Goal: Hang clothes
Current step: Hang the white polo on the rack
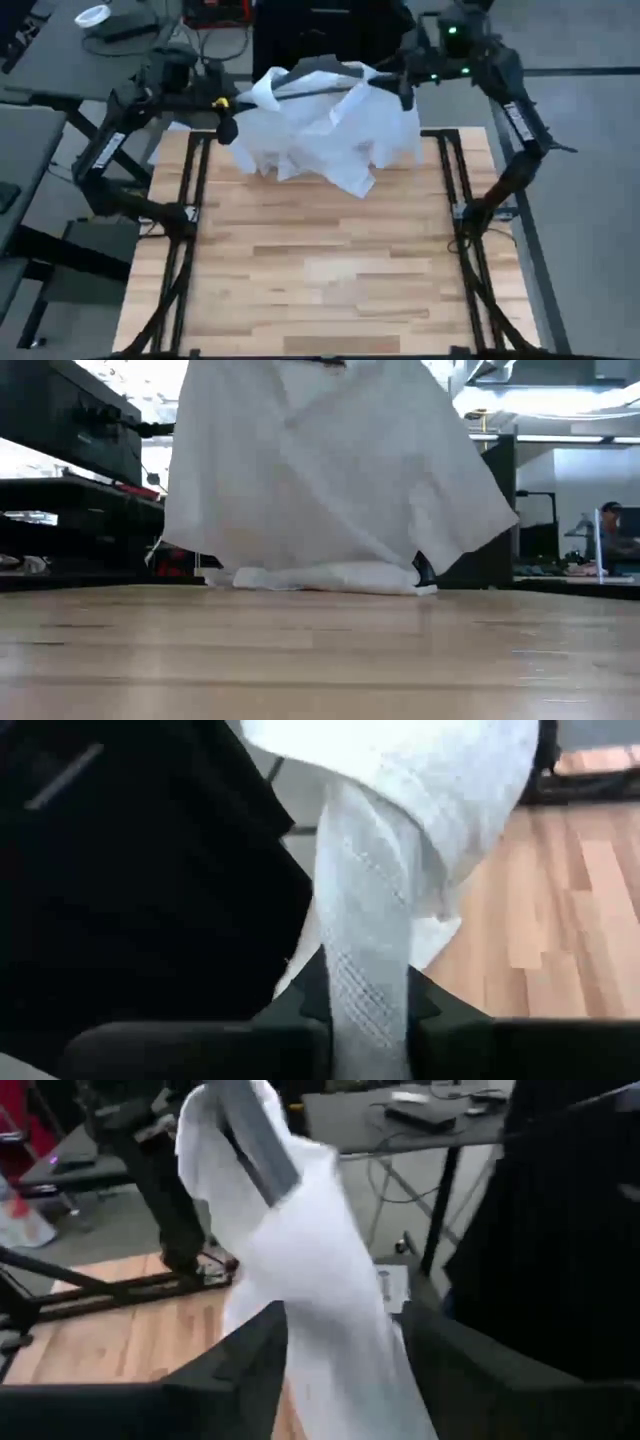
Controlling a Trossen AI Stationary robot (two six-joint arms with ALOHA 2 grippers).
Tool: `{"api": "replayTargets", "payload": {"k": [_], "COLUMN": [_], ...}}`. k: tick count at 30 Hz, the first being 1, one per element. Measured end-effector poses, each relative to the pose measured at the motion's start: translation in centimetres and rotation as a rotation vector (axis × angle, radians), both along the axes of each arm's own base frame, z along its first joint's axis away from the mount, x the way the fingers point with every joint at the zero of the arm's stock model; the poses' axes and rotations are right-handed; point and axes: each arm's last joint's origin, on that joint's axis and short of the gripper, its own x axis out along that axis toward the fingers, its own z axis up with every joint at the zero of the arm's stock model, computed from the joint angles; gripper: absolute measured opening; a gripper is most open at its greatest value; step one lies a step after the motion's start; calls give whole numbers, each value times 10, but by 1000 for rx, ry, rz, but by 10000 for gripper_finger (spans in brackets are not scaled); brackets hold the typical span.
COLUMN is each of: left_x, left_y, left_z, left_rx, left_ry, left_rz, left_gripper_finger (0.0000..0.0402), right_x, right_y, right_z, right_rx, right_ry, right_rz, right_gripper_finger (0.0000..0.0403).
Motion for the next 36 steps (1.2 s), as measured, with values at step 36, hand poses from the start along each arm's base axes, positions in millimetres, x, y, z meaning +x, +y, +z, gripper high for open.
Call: {"api": "replayTargets", "payload": {"k": [36], "left_x": [-15], "left_y": [-9], "left_z": [16], "left_rx": [46], "left_ry": [-130], "left_rz": [-98], "left_gripper_finger": [10], "right_x": [15], "right_y": [-21], "right_z": [-26], "right_rx": [-132], "right_ry": [185], "right_rz": [76], "right_gripper_finger": [99]}}
